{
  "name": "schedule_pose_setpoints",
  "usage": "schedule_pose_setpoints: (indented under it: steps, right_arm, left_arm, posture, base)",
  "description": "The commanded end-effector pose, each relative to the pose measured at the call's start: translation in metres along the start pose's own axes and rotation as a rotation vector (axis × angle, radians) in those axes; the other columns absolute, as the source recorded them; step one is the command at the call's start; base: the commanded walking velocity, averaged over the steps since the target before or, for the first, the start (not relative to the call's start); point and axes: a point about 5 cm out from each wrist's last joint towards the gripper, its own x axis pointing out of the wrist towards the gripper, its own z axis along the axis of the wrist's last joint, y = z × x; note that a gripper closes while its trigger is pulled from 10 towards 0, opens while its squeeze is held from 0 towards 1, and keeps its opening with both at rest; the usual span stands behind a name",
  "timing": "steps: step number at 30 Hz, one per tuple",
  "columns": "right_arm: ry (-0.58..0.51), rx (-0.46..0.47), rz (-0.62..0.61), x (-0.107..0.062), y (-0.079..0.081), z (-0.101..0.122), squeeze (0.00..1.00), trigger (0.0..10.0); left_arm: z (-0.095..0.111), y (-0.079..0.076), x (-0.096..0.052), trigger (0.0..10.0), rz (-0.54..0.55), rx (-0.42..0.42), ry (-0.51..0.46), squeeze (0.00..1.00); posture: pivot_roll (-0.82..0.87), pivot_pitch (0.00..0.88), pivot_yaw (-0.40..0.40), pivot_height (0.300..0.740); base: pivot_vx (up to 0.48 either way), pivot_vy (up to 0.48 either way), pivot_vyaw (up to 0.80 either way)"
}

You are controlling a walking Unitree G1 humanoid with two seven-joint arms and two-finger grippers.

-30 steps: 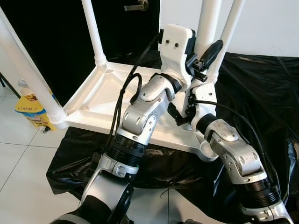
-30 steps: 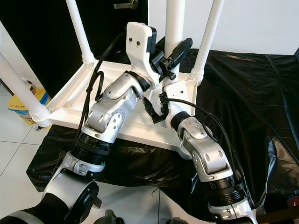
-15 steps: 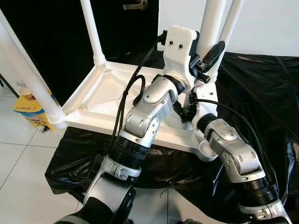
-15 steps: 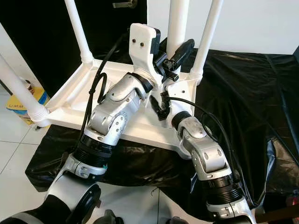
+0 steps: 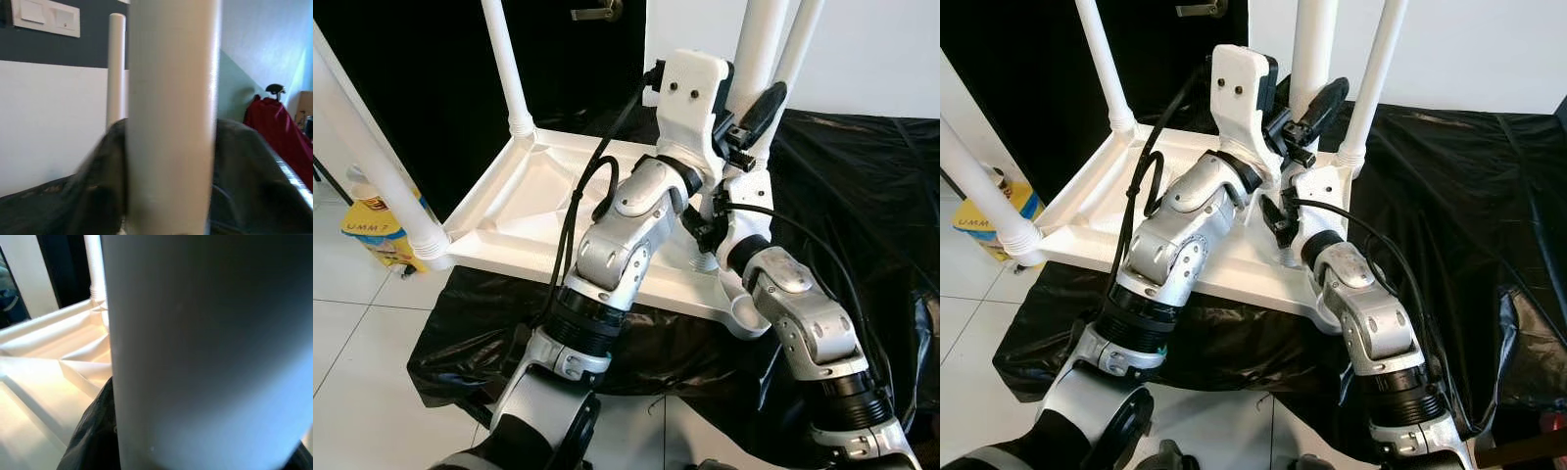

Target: Building children table

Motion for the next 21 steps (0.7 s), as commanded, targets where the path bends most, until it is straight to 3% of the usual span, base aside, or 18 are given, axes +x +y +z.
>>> schedule_pose_setpoints:
  steps: [1, 2, 11, 12, 21]
  right_arm:
    - [0.03, 0.001, -0.009, 0.003, 0.0, -0.003, 0.0, 2.5]
    - [0.03, 0.008, -0.017, 0.004, 0.0, -0.003, 0.0, 10.0]
    - [0.028, 0.027, -0.043, 0.005, -0.003, -0.002, 0.0, 10.0]
    - [0.029, 0.031, -0.053, 0.005, -0.003, -0.003, 0.0, 10.0]
    - [0.072, 0.12, -0.152, 0.005, -0.015, -0.009, 0.0, 10.0]
  left_arm:
    - [0.004, -0.021, 0.005, 10.0, -0.109, -0.045, -0.032, 1.0]
    - [0.005, -0.022, 0.004, 10.0, -0.116, -0.048, -0.034, 1.0]
    - [0.003, -0.02, 0.003, 10.0, -0.098, -0.017, -0.019, 1.0]
    - [0.001, -0.018, 0.003, 10.0, -0.07, 0.013, -0.01, 0.0]
    - [0.0, -0.003, -0.007, 10.0, 0.06, 0.02, -0.024, 0.0]
  posture:
    - [-0.06, 0.021, -0.03, 0.74]
    - [-0.06, 0.019, -0.03, 0.74]
    - [-0.06, 0.021, -0.029, 0.74]
    - [-0.06, 0.024, -0.028, 0.74]
    - [-0.05, 0.032, -0.033, 0.74]
  base:
    - [0.0, 0.0, 0.0]
    - [0.0, 0.0, 0.0]
    - [0.0, 0.0, 0.0]
    - [0.0, 0.0, 0.0]
    - [0.0, 0.0, 0.0]
